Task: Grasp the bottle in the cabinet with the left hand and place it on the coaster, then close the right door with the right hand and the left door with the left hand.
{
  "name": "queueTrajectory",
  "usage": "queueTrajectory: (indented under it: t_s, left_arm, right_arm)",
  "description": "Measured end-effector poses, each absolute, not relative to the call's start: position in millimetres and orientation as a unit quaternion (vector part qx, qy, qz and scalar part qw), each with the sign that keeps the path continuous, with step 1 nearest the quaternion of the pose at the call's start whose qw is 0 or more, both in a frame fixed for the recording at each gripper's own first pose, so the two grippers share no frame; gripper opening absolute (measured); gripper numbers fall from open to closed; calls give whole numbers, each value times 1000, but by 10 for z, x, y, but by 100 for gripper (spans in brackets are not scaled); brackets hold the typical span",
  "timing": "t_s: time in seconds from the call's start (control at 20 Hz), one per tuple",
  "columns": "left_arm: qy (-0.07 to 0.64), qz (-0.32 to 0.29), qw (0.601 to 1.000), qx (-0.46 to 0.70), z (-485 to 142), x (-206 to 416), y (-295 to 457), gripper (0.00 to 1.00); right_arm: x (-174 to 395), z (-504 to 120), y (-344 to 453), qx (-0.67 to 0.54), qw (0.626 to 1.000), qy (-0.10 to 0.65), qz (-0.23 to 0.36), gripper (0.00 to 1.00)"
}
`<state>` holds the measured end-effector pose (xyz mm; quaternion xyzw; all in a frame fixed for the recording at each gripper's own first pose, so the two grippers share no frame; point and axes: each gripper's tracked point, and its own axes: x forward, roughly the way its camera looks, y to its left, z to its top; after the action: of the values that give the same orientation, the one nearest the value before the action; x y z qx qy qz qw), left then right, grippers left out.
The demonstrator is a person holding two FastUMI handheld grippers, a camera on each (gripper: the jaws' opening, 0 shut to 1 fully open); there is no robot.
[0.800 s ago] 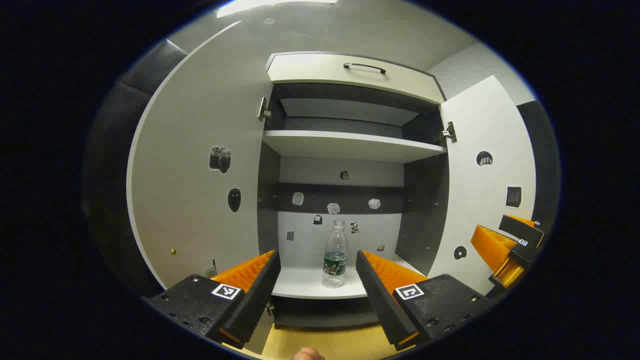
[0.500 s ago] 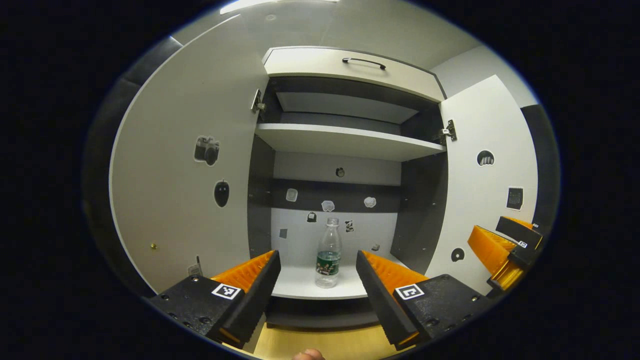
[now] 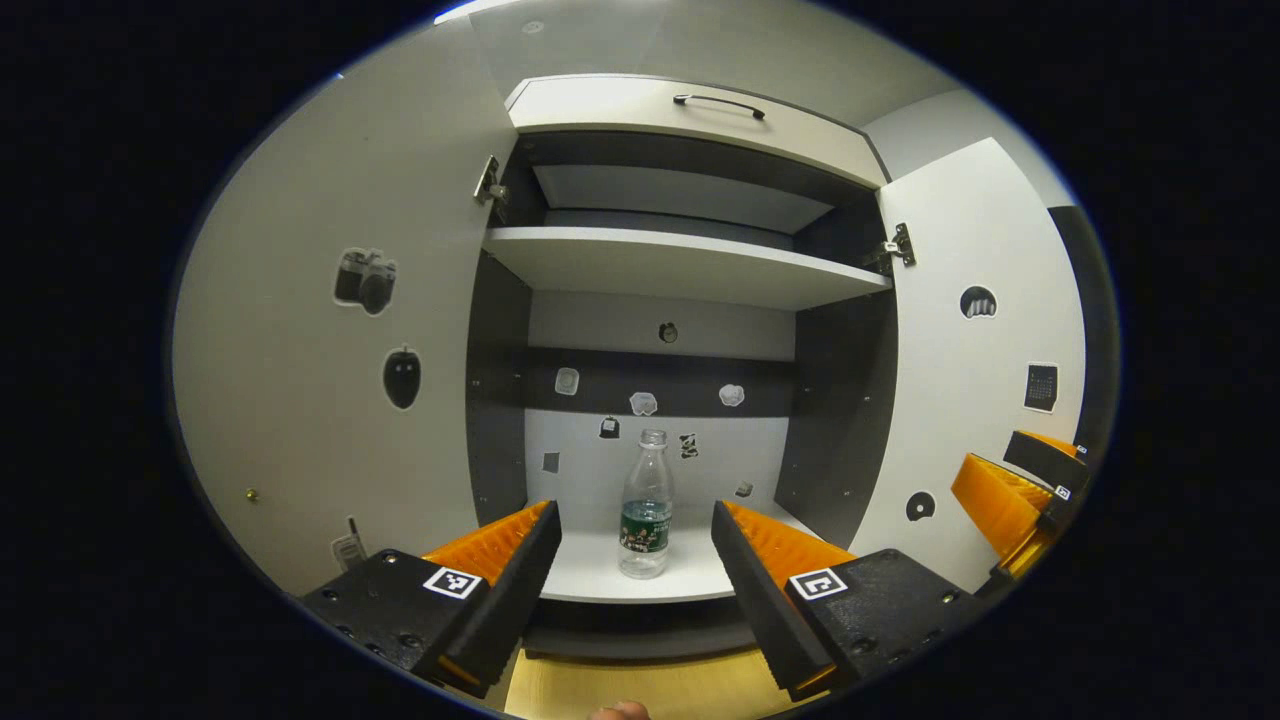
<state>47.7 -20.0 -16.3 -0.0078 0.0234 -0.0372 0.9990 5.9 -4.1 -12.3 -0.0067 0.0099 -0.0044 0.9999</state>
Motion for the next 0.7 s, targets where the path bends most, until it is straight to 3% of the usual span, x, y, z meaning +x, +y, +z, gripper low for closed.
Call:
queueTrajectory:
  t_s: [0.7]
  left_arm:
    - [63,-35,997,-21,-782,2055,-234,96]
  right_arm:
    - [-39,-119,-140,-20,999,23,-32,100]
